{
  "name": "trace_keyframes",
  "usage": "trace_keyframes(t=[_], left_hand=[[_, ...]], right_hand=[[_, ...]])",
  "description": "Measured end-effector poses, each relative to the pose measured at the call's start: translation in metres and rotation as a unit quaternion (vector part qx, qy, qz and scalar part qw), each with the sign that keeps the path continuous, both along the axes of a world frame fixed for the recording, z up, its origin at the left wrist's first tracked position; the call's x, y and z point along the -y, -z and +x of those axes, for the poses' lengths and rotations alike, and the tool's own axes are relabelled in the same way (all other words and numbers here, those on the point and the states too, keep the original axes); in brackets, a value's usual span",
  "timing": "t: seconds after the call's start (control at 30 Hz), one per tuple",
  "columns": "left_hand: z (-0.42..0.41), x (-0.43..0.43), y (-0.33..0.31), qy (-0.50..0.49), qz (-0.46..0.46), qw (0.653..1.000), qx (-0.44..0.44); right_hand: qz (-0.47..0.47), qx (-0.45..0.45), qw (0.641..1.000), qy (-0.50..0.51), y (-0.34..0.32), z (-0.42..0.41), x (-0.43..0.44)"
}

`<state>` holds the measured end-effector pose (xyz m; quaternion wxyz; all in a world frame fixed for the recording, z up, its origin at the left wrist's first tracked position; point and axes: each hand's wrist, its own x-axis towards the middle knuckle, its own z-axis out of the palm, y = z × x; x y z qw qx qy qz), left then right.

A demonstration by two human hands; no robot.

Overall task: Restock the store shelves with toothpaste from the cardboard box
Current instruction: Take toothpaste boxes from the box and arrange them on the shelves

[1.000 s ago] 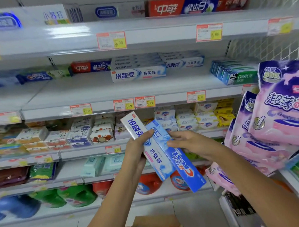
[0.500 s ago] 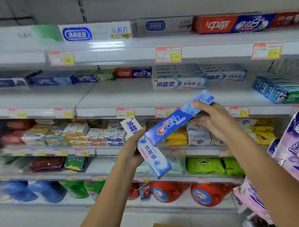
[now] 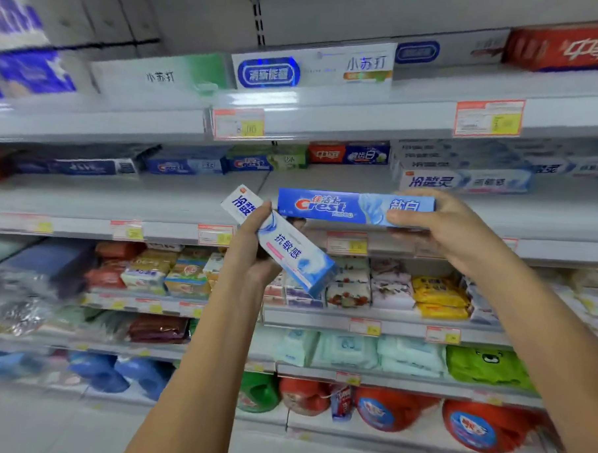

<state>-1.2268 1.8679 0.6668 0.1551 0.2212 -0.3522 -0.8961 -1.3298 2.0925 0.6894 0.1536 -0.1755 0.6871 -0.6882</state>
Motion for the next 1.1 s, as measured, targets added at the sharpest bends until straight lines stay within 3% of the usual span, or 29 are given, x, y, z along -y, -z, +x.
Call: trace_keyframes(t=[0.1, 0.47, 0.5, 0.57, 0.63, 0.7, 1.1], left_hand=[[-0.001, 0.036, -0.010, -0.021, -0.004, 1.000, 0.004], [0.000, 0.213, -0.024, -0.177, -0.045, 0.983, 0.011], [0.001, 0.228, -0.022, -0.189, -0.053, 0.980, 0.016], [0.003, 0.252, -0.018, -0.204, -0.057, 0.977, 0.031], [0.005, 0.267, -0.014, -0.203, -0.046, 0.977, 0.045], [0.005, 0.276, -0.010, -0.199, -0.038, 0.978, 0.052], [0.001, 0.291, 0.002, -0.165, -0.020, 0.986, 0.023]], right_hand=[[0.123, -0.065, 0.990, -0.009, -0.014, -0.007, 0.035], [0.001, 0.057, 0.996, -0.063, 0.004, -0.055, 0.252], [0.029, 0.041, 0.997, -0.060, 0.009, -0.055, 0.270], [0.173, -0.062, 0.982, -0.051, 0.014, -0.059, 0.301], [0.333, -0.180, 0.925, -0.038, 0.013, -0.063, 0.323], [0.380, -0.231, 0.895, -0.036, 0.010, -0.066, 0.341], [0.314, -0.177, 0.931, 0.056, 0.020, -0.078, 0.410]])
